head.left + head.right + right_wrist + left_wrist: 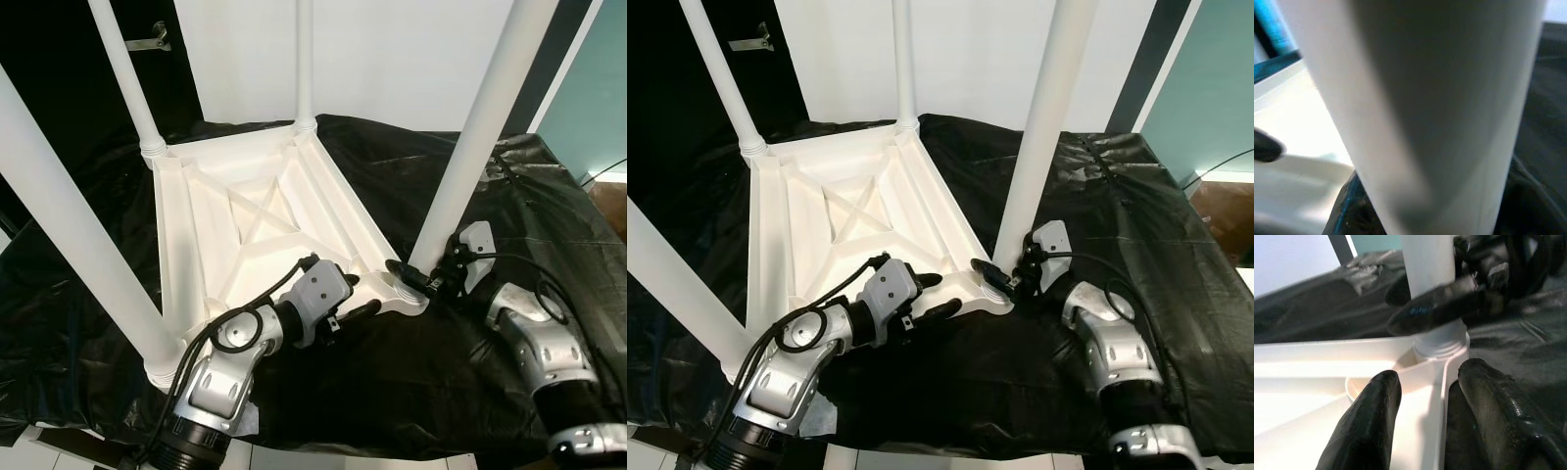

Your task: Building children table

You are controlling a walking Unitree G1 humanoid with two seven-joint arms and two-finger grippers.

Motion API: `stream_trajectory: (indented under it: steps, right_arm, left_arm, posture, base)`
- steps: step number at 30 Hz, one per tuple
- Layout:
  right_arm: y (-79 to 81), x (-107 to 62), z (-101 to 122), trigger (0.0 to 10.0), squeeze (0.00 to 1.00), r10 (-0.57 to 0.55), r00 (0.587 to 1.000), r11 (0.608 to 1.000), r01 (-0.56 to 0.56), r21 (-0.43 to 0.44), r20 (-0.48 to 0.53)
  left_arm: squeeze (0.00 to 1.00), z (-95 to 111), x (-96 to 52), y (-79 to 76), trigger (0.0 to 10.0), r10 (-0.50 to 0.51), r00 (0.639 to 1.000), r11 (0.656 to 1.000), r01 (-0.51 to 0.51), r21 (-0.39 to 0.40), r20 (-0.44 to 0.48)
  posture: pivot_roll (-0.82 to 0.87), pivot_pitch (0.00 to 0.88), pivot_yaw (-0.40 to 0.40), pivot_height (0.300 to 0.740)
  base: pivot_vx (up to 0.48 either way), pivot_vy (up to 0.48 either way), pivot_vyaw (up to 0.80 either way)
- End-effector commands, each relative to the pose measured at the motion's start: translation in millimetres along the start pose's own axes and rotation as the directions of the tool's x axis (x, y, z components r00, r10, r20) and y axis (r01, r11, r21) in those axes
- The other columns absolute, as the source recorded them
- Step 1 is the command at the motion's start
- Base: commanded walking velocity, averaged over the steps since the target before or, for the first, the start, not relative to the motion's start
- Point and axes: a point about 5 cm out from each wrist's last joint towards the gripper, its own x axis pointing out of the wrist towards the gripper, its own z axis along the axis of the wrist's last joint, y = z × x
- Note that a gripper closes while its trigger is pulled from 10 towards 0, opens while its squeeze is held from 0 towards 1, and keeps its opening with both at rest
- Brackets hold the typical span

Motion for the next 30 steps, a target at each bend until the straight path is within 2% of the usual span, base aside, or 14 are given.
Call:
stream_trajectory:
  steps: [1, 2, 5, 7, 8, 10, 11, 12, 14, 16, 28, 29, 30]
  right_arm:
    - [0.9, -3.0, -16.9, 10.0, 0.00, -0.104, 0.991, 0.994, 0.105, 0.010, -0.086]
    - [3.6, -3.3, -22.9, 10.0, 0.00, -0.197, 0.974, 0.979, 0.201, 0.025, -0.115]
    - [5.9, -3.8, -26.8, 10.0, 0.00, -0.252, 0.958, 0.965, 0.259, 0.036, -0.135]
    - [8.8, -5.4, -33.5, 10.0, 0.00, -0.410, 0.895, 0.903, 0.425, 0.057, -0.178]
    - [8.8, -5.4, -33.5, 10.0, 0.00, -0.410, 0.895, 0.903, 0.425, 0.057, -0.178]
    - [17.3, -7.3, -36.0, 10.0, 0.00, -0.603, 0.774, 0.781, 0.622, 0.054, -0.190]
    - [17.3, -7.3, -36.0, 10.0, 0.00, -0.603, 0.774, 0.781, 0.622, 0.054, -0.190]
    - [22.1, -7.0, -36.7, 10.0, 0.00, -0.643, 0.741, 0.747, 0.663, 0.055, -0.196]
    - [35.9, 0.0, -31.9, 10.0, 0.00, -0.603, 0.779, 0.780, 0.621, 0.082, -0.172]
    - [39.8, 1.8, -26.7, 10.0, 0.00, -0.579, 0.803, 0.799, 0.593, 0.096, -0.139]
    - [41.6, 3.1, -16.2, 10.0, 0.00, -0.608, 0.789, 0.784, 0.614, 0.085, -0.091]
    - [41.1, 2.4, -13.2, 10.0, 1.00, -0.605, 0.793, 0.788, 0.609, 0.093, -0.072]
    - [40.3, 0.8, -10.0, 10.0, 1.00, -0.596, 0.802, 0.796, 0.597, 0.098, -0.047]
  left_arm:
    - [0.00, 0.6, 0.7, 4.4, 10.0, 0.085, 0.996, 0.996, -0.085, 0.014, 0.006]
    - [0.00, 0.5, 1.2, 3.9, 10.0, 0.078, 0.997, 0.997, -0.078, 0.013, 0.007]
    - [0.00, 0.3, 1.7, 3.6, 10.0, 0.073, 0.997, 0.997, -0.073, 0.012, 0.007]
    - [0.00, 0.6, 3.0, 2.9, 10.0, 0.062, 0.998, 0.998, -0.062, 0.013, 0.010]
    - [0.00, 0.6, 3.0, 2.9, 10.0, 0.062, 0.998, 0.998, -0.062, 0.013, 0.010]
    - [0.00, 2.3, 4.3, 2.2, 10.0, 0.050, 0.999, 0.999, -0.050, 0.012, 0.017]
    - [0.00, 2.3, 4.3, 2.2, 10.0, 0.050, 0.999, 0.999, -0.050, 0.012, 0.017]
    - [0.00, 2.7, 4.5, 1.9, 10.0, 0.045, 0.999, 0.999, -0.045, 0.013, 0.018]
    - [0.00, 1.8, 3.4, 2.5, 10.0, 0.046, 0.999, 0.999, -0.046, 0.012, 0.016]
    - [0.00, 0.9, 3.0, 2.6, 10.0, 0.049, 0.999, 0.999, -0.049, 0.011, 0.014]
    - [0.00, 0.2, 3.6, 0.7, 10.0, 0.042, 0.999, 0.999, -0.042, -0.019, 0.013]
    - [0.00, 0.3, 3.3, -0.2, 10.0, 0.038, 0.999, 0.999, -0.038, -0.023, 0.013]
    - [0.00, 0.2, 2.8, -1.0, 10.0, 0.033, 0.999, 0.999, -0.033, -0.024, 0.013]
  posture:
    - [-0.03, 0.000, -0.015, 0.740]
    - [-0.04, 0.000, -0.008, 0.740]
    - [-0.04, 0.000, -0.006, 0.740]
    - [-0.05, 0.000, -0.002, 0.740]
    - [-0.05, 0.000, -0.002, 0.740]
    - [-0.04, 0.000, -0.002, 0.740]
    - [-0.04, 0.000, -0.002, 0.740]
    - [-0.04, 0.000, -0.004, 0.740]
    - [-0.04, 0.000, -0.002, 0.740]
    - [-0.04, 0.000, -0.003, 0.740]
    - [-0.04, 0.000, 0.004, 0.740]
    - [-0.04, 0.000, 0.007, 0.740]
    - [-0.05, 0.000, 0.008, 0.740]
  base:
    - [0.000, 0.000, 0.00]
    - [0.000, 0.000, 0.00]
    - [0.000, 0.000, 0.00]
    - [0.000, 0.000, 0.00]
    - [0.000, 0.000, 0.00]
    - [0.000, 0.000, 0.00]
    - [0.000, 0.000, 0.00]
    - [0.000, 0.000, 0.00]
    - [0.000, 0.000, 0.00]
    - [0.000, 0.000, 0.00]
    - [0.000, 0.000, 0.00]
    - [0.000, 0.000, 0.00]
    - [0.000, 0.000, 0.00]
